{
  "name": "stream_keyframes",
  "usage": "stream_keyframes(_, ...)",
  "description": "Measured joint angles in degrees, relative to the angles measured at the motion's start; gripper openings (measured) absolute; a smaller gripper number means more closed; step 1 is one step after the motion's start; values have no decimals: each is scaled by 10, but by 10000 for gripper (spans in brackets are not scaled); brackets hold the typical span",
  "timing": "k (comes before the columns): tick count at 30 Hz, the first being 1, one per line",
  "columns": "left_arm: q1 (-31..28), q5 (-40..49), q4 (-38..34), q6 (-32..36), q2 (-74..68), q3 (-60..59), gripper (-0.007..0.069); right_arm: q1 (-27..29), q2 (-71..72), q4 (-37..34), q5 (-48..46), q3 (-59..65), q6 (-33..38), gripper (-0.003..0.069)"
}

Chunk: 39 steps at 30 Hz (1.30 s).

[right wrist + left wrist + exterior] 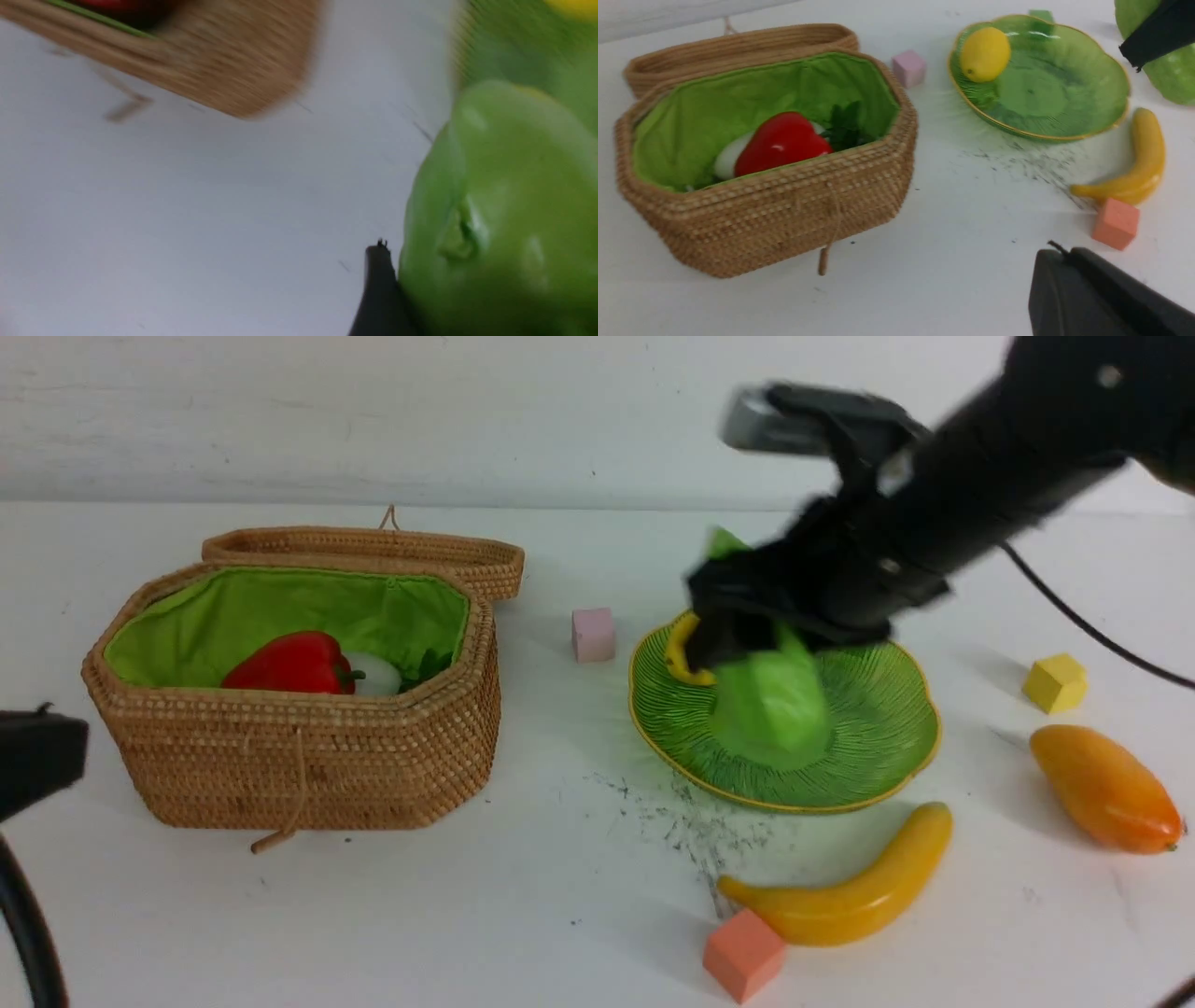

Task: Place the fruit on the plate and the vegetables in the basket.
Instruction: Take a chayote with your right arm and place it on the basket on the left, then use the right arm to grab a banana and put it into the right plate

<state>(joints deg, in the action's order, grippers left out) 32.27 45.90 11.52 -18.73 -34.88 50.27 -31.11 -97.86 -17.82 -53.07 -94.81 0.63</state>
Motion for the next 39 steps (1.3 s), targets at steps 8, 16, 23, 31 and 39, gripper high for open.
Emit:
stream_keyframes(8,0,21,101,-120,7,0,-13,-95,-216,-46,101,-268,206,445)
stream_keyframes(16,0,23,95,-126,8,0,-13,-103,-339,-82,210,-350,231,543)
stream_keyframes(23,0,23,93,-118,8,0,-13,-102,-347,-61,221,-352,232,672)
stream_keyframes(31,0,21,36,-47,8,0,-13,-102,-225,17,-27,-354,159,451)
stream_keyframes(39,0,18,-98,105,8,0,-13,-102,-104,160,-187,-320,47,0)
